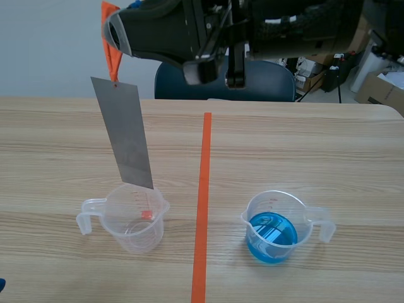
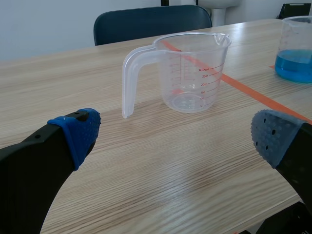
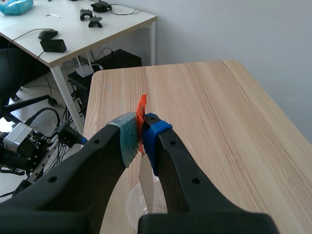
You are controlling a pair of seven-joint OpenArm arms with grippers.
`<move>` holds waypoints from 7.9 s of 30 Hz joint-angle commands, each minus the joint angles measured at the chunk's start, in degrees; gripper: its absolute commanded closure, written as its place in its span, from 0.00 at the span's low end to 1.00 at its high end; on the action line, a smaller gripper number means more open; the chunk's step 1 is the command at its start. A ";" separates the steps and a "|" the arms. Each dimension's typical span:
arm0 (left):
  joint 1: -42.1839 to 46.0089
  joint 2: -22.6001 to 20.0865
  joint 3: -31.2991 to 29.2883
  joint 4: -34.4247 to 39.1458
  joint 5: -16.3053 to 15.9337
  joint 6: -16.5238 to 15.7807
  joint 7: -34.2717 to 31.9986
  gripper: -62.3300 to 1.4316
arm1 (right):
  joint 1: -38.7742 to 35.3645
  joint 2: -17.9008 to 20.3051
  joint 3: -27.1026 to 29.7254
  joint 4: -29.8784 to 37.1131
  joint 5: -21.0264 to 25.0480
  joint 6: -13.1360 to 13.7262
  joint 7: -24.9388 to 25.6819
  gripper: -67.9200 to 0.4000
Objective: Do the redox reaction experiment. move the plate over the blue solution
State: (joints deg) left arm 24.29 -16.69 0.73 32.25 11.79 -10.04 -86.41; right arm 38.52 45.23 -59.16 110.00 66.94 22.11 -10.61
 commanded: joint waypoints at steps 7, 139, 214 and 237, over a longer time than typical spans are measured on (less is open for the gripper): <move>0.61 -0.48 -0.07 0.44 -0.17 0.04 -2.62 0.00 | 1.14 -0.15 0.31 0.79 0.81 0.02 0.83 1.00; -16.41 -23.08 20.00 53.37 -19.65 -20.15 56.74 0.94 | -7.28 49.81 2.99 -2.75 13.70 20.61 25.55 1.00; -35.89 -1.88 37.51 41.35 -12.81 -21.88 73.85 0.94 | -7.26 49.37 2.99 -2.80 13.22 20.61 31.52 1.00; -35.89 -1.75 37.51 41.31 -12.81 -22.29 73.85 0.94 | -7.26 49.37 2.99 -2.80 13.22 20.61 31.32 1.00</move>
State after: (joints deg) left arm -10.98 -19.05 38.61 72.93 -0.40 -32.21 -11.99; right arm 30.72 94.61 -57.17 107.04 79.13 42.00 19.46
